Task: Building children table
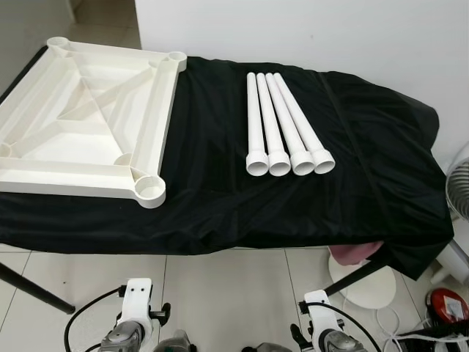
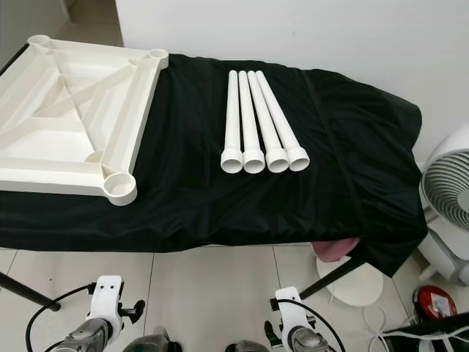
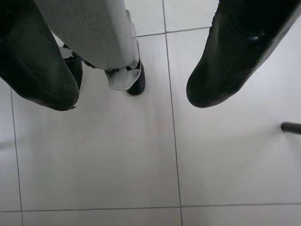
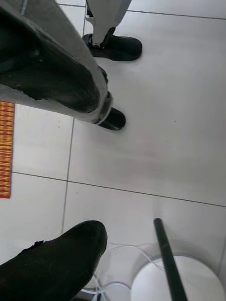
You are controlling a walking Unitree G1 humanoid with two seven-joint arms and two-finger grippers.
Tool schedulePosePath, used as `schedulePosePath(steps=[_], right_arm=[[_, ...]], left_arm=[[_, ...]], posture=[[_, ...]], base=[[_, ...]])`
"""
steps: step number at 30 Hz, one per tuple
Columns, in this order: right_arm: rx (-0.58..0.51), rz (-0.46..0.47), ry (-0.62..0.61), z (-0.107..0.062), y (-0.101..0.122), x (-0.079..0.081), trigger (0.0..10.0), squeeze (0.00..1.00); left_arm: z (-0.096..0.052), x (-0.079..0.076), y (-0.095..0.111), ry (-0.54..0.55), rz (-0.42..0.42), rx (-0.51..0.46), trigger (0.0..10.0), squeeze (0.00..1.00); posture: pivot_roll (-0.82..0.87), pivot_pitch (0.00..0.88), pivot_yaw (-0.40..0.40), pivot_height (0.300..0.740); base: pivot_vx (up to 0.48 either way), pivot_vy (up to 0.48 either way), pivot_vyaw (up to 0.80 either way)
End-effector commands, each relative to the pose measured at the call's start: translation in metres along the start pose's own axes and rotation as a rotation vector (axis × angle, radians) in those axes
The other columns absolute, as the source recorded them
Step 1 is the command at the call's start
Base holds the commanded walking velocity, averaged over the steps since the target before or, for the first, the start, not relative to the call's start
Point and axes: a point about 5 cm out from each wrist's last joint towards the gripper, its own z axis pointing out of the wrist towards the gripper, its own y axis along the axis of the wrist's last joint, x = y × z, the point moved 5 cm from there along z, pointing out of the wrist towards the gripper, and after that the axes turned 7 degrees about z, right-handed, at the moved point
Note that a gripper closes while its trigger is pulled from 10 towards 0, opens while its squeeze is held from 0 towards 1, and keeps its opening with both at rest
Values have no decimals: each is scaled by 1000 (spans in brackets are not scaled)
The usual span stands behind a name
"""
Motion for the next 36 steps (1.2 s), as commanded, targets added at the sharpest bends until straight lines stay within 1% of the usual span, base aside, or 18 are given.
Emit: schedulePosePath(steps=[1,3,5,11,15,19,25,27,30,31,32,34,35,36], right_arm=[[22,-1,-3,-2,-7,-2,10000,0],[23,0,-2,-2,-7,-2,10000,0],[23,-1,-1,-2,-8,-1,10000,0],[24,0,4,-1,-8,1,10000,0],[24,-2,8,-1,-8,2,10000,0],[22,-2,8,-1,-7,2,10000,0],[18,-21,9,-1,-6,1,10000,0],[9,-36,12,-1,-4,0,10000,0],[4,-42,14,-1,-2,-1,10000,0],[-9,-50,20,-1,1,-1,10000,0],[-37,-66,33,0,9,-1,10000,0],[-92,-82,65,1,25,3,10000,0],[-92,-82,65,1,25,3,10000,0],[-118,-92,79,2,32,4,10000,0]], left_arm=[[-1,-11,-5,-52,26,10,10000,0],[-1,-12,-6,-64,17,8,10000,0],[-1,-13,-5,-67,4,4,10000,0],[0,-12,-2,-61,11,-7,10000,0],[0,-11,0,-46,41,-7,10000,0],[1,-8,4,-22,7,-22,10000,0],[2,-6,9,-11,27,-36,10000,0],[3,-8,15,-39,32,-60,10000,0],[3,-10,18,-54,33,-73,10000,0],[4,-10,20,-57,79,-72,10000,0],[4,-12,25,-82,119,-87,10000,0],[5,-14,36,-116,136,-119,10000,0],[5,-14,36,-116,136,-119,10000,0],[5,-15,42,-138,138,-146,10000,0]], posture=[[148,0,-65,740],[149,0,-65,740],[150,0,-65,740],[154,0,-65,740],[154,0,-65,740],[152,0,-63,740],[144,0,-57,740],[141,0,-56,740],[139,0,-56,740],[134,0,-54,740],[128,0,-52,740],[126,0,-54,740],[126,0,-54,740],[126,0,-55,740]], base=[[0,0,0],[0,0,0],[0,-480,0],[0,-480,0],[0,-384,0],[0,0,0],[0,0,0],[0,0,0],[0,0,0],[0,0,0],[0,0,0],[0,0,0],[0,0,0],[0,0,0]])
